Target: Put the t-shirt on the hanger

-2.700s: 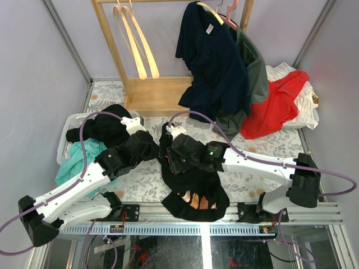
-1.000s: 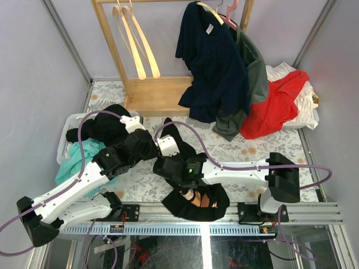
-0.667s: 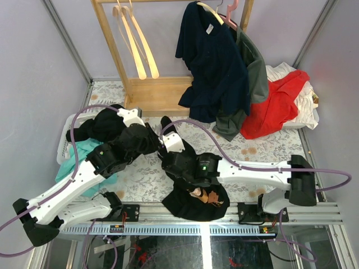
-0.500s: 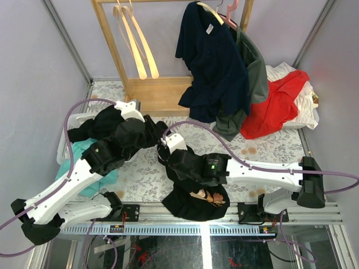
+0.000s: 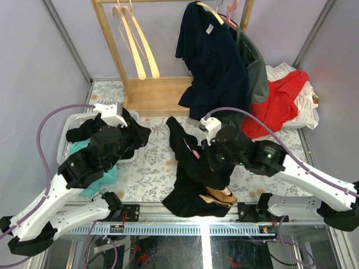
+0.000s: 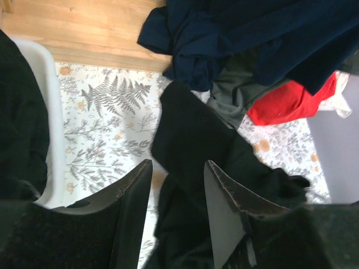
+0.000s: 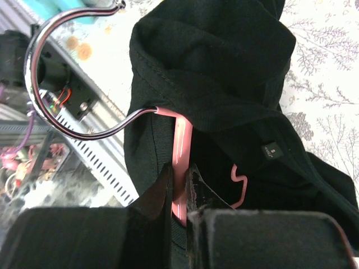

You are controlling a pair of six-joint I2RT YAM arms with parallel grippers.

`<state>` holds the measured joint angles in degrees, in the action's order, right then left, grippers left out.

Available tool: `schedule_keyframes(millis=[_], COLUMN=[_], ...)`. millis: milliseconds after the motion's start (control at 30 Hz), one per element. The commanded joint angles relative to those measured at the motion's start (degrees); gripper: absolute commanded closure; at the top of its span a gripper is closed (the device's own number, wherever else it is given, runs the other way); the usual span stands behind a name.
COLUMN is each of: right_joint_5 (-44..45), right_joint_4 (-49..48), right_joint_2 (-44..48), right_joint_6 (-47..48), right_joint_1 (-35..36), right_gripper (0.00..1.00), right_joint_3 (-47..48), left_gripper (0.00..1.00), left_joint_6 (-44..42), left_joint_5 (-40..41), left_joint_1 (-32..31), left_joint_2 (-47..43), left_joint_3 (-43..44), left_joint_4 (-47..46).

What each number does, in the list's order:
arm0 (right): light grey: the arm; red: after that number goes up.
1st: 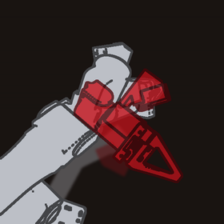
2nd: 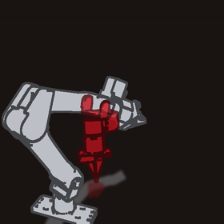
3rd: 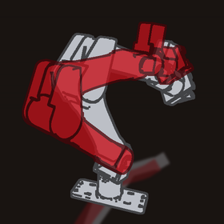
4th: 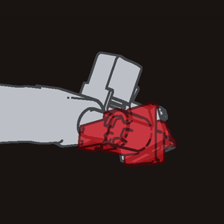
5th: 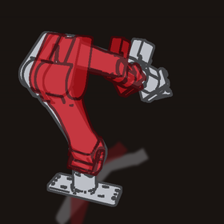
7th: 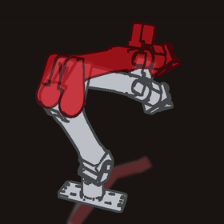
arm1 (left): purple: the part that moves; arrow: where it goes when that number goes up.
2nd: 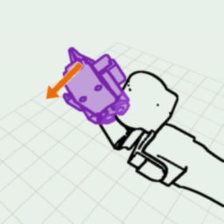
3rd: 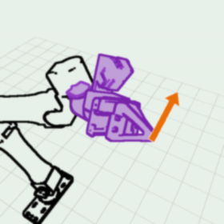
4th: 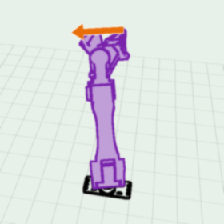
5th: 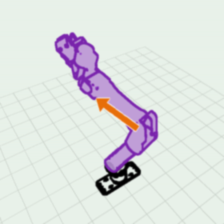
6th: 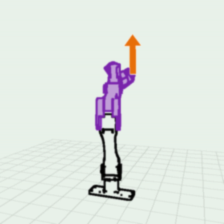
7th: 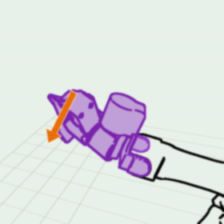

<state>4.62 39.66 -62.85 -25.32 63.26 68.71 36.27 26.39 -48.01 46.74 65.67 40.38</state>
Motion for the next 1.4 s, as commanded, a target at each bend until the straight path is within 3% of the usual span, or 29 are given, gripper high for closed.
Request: schedule_keyframes(millis=[0,267,567,867,933,1100,1200,1367], right_joint_5=[-12.85,-19.97,-22.14,-23.34,-22.8,-22.94,-22.38,-20.49], right_joint_4=[6.36,13.62,14.65,14.16,14.55,14.77,15.33,16.57], right_joint_2=[4.15,7.82,10.54,12.88,13.06,13.82,14.1,14.52], right_joint_6=[4.06,4.33,1.55,-0.47,-0.68,-0.98,-0.94,-0.72], right_joint_1=[-3.54,-6.66,-6.71,-6.65,-6.66,-6.66,-6.63,-6.66], right_gripper=[1.0,1.0,1.0,1.0,1.0,1.0,1.0,1.0], right_joint_3=[4.32,10.75,13.89,13.82,14.33,15.21,15.54,15.84], left_gripper=[0.56,0.41,0.36,0.36,0.42,0.83,0.99,1.0], left_joint_6=[-7.87,-12.29,-12.58,-12.78,-12.35,-12.61,-12.39,-13.39], left_joint_5=[-3.67,-12.59,-20.83,-22.14,-23.41,-24.46,-25.5,-22.29], left_joint_1=[0.02,0.1,0.48,1.15,1.48,2.13,2.68,2.99], left_joint_2=[-2.45,-1.92,-0.36,-2.62,-2.18,-0.14,-1.19,-4.76], left_joint_3=[-5.56,-16.18,-23.5,-28.87,-29.95,-30.31,-30.68,-28.04], left_joint_4=[-2.69,-19.68,-32.49,-43.99,-47.28,-48.81,-49.95,-46.54])
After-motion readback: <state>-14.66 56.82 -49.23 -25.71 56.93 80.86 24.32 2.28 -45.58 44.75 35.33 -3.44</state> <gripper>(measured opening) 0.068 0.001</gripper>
